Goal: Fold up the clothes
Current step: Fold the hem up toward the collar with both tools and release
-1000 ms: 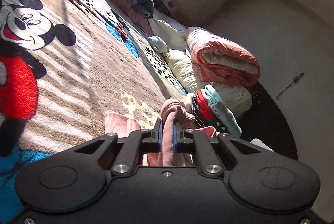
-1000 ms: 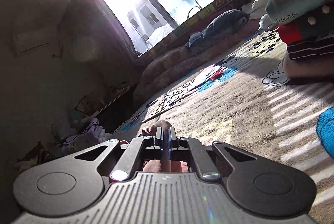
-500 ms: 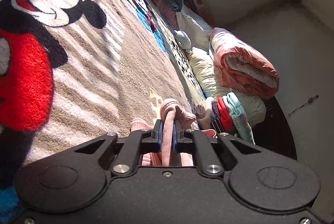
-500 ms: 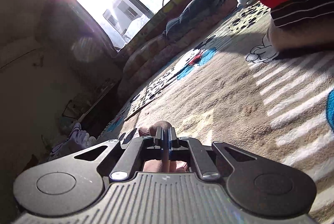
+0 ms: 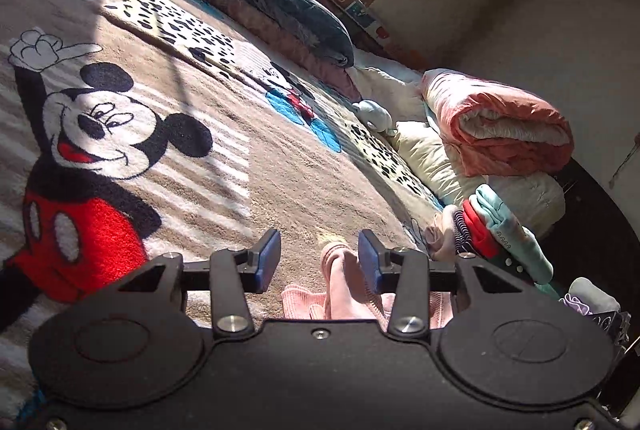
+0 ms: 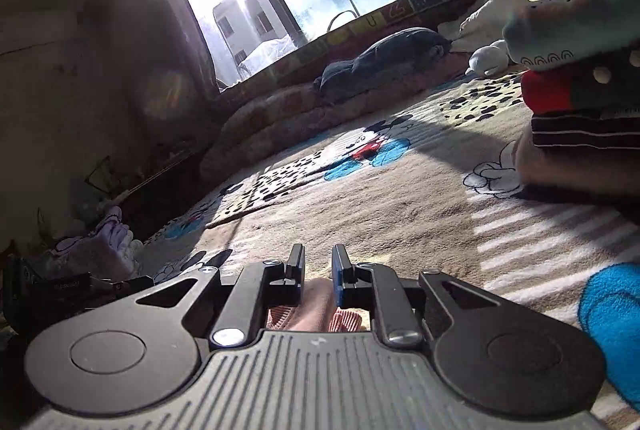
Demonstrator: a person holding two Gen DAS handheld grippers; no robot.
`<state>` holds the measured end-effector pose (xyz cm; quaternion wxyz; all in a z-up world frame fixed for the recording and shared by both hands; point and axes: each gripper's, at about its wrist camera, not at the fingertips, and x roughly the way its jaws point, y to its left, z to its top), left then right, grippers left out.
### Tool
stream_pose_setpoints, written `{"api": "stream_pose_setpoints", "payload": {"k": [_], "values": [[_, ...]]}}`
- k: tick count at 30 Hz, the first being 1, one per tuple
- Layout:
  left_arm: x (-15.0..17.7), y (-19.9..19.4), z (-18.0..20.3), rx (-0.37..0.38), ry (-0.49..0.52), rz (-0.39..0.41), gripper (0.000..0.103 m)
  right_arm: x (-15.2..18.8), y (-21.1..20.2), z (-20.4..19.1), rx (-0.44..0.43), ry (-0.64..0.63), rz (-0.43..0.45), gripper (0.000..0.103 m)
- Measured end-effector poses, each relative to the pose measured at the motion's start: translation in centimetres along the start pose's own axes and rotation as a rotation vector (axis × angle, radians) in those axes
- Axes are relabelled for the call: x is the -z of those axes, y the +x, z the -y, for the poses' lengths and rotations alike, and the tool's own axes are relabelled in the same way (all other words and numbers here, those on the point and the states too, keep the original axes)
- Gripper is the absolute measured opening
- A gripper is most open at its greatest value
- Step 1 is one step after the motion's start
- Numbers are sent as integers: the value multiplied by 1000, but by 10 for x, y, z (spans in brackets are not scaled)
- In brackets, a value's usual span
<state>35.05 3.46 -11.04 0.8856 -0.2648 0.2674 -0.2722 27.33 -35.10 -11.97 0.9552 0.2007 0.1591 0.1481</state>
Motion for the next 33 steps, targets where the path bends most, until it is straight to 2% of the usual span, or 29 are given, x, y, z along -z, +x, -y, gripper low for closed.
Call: {"api": "stream_pose_setpoints", "payload": {"k": [2,5,8,13,20,23,26,28,31,33], "values": [[4,1,18,29,93,28,40,0,4,-16,-18,-109,-8,17],[16,20,34,42,190,-15,37,12,16,-36,-9,-290,-69,26],[30,45,22,-53,190,-122,34,22,28,-40,14,-327,-152,32],[32,49,5,-26,100,-165,34,23,33,-25,36,-227,-205,32],[32,57,-2,-17,55,-217,34,25,42,-1,12,-75,-246,33],[32,55,0,-19,62,-214,35,22,33,6,-11,-21,-204,34],[33,53,2,-17,64,-211,35,13,25,2,-30,-47,-145,40],[32,53,-1,-9,57,-210,35,9,29,0,-45,-71,-150,40],[33,52,1,-11,65,-209,35,9,41,8,-26,-40,-183,41],[33,53,1,-13,68,-209,35,12,52,18,-6,25,-258,44]]}}
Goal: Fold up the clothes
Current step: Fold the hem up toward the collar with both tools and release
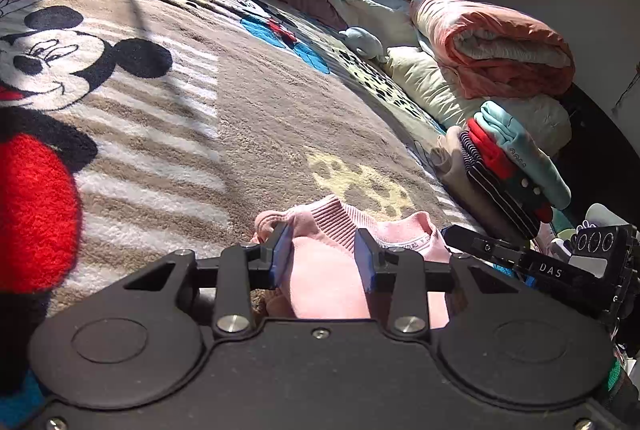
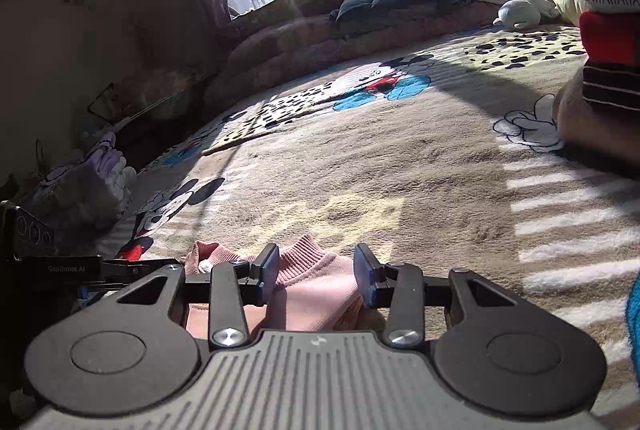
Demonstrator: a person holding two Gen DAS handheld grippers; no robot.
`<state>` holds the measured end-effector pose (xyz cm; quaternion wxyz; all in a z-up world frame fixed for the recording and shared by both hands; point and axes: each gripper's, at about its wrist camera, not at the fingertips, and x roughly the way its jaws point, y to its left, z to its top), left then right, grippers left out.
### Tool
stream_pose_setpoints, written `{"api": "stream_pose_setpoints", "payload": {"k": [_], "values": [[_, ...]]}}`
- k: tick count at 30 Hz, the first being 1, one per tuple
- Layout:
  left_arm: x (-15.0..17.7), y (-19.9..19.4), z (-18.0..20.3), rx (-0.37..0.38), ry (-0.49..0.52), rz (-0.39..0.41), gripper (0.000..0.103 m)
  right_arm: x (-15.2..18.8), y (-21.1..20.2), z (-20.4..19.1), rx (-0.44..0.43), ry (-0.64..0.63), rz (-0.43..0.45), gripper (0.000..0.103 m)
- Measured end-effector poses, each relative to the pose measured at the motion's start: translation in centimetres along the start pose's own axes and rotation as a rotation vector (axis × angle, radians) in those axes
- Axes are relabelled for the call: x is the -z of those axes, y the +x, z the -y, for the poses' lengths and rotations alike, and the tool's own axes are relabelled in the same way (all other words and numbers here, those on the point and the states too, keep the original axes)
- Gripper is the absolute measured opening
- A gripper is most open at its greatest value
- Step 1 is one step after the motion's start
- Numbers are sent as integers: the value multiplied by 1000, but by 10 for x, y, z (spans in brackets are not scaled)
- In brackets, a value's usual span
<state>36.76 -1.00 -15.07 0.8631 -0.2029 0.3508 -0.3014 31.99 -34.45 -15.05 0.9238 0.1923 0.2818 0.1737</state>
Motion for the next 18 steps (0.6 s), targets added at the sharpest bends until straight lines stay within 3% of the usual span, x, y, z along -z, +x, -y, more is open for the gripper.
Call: {"api": "stream_pose_setpoints", "payload": {"k": [2,5,8,12,18], "values": [[0,0,-1,4,-4,0,35,1,6,11,-16,70,-42,50],[-1,-1,-3,17,-12,5,36,3,2,23,-63,150,-32,50],[-1,-10,2,36,8,40,48,1,-22,19,-48,135,66,51],[1,-25,20,21,87,93,52,2,-61,-10,-6,-57,149,52],[13,-60,40,6,189,155,52,28,-103,-67,-6,-377,172,56]]}}
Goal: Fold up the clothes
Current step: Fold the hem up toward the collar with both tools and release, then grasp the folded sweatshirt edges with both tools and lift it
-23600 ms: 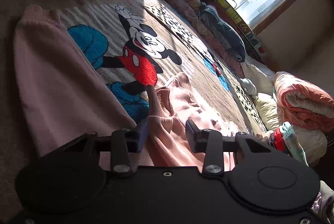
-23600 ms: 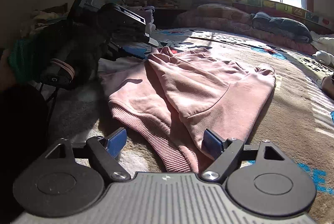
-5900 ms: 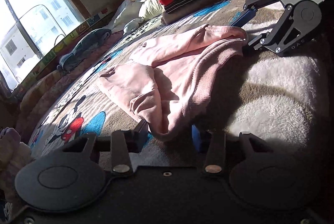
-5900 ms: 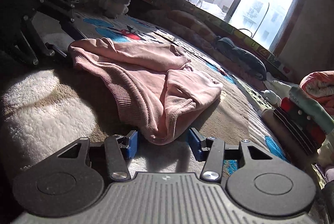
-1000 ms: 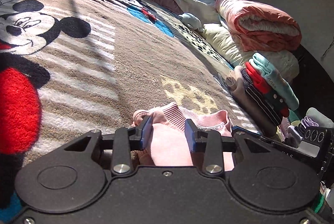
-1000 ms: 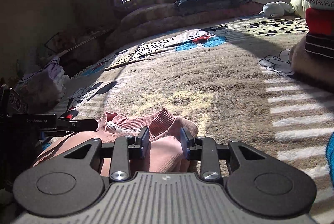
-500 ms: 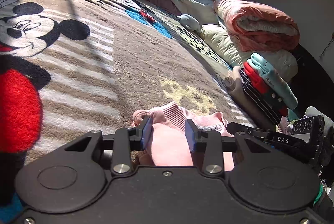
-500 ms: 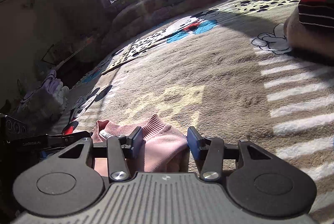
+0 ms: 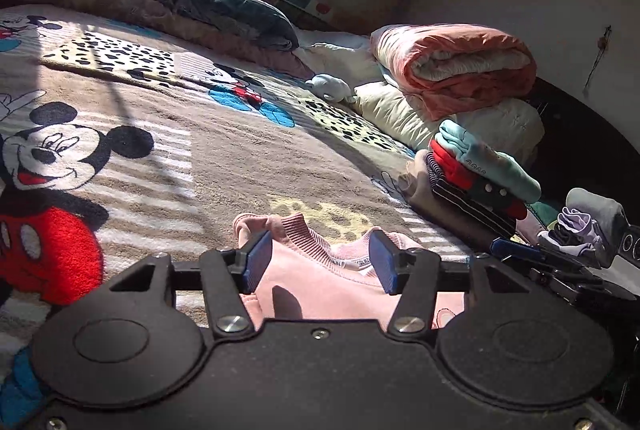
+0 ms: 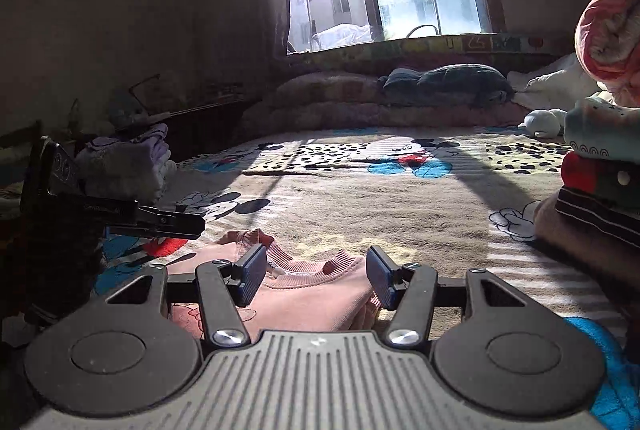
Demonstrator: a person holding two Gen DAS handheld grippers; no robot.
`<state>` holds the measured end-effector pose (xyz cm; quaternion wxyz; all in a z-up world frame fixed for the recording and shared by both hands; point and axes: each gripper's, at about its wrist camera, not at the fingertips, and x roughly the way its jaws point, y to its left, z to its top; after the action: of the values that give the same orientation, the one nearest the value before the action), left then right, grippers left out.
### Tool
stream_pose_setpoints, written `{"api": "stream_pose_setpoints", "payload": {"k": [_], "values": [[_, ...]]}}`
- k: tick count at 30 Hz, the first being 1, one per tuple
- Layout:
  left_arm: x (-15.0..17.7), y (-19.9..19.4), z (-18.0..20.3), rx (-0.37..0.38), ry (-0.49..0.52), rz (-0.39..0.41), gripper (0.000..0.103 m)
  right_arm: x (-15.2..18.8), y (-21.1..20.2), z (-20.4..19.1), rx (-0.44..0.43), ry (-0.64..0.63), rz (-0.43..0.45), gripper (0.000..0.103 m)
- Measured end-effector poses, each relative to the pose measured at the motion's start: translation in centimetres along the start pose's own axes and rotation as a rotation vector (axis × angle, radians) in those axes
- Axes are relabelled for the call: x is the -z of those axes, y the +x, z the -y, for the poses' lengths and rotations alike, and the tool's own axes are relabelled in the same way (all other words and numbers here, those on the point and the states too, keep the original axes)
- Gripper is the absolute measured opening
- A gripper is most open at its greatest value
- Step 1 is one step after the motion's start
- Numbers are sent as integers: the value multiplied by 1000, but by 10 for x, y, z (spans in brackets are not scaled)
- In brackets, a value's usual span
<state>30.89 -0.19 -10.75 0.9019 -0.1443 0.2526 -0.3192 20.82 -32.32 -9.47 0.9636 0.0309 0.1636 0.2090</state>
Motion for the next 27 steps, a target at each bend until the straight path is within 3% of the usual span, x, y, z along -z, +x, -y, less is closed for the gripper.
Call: {"api": "stream_pose_setpoints", "payload": {"k": [3,6,9,13,22,27], "values": [[11,-22,23,-12,125,-13,52,8,-4,-28,7,-105,-42,55],[25,-35,43,-52,241,-20,52,21,-5,-41,38,-112,-83,55],[37,-41,51,-77,278,-11,52,26,-6,-52,55,-107,-71,55],[56,-25,56,-122,367,-72,52,36,3,-53,61,-96,-124,55],[67,-8,41,-115,325,-154,53,51,16,-40,43,-17,-197,57],[65,-9,37,-98,295,-149,56,51,13,-36,33,16,-186,57]]}}
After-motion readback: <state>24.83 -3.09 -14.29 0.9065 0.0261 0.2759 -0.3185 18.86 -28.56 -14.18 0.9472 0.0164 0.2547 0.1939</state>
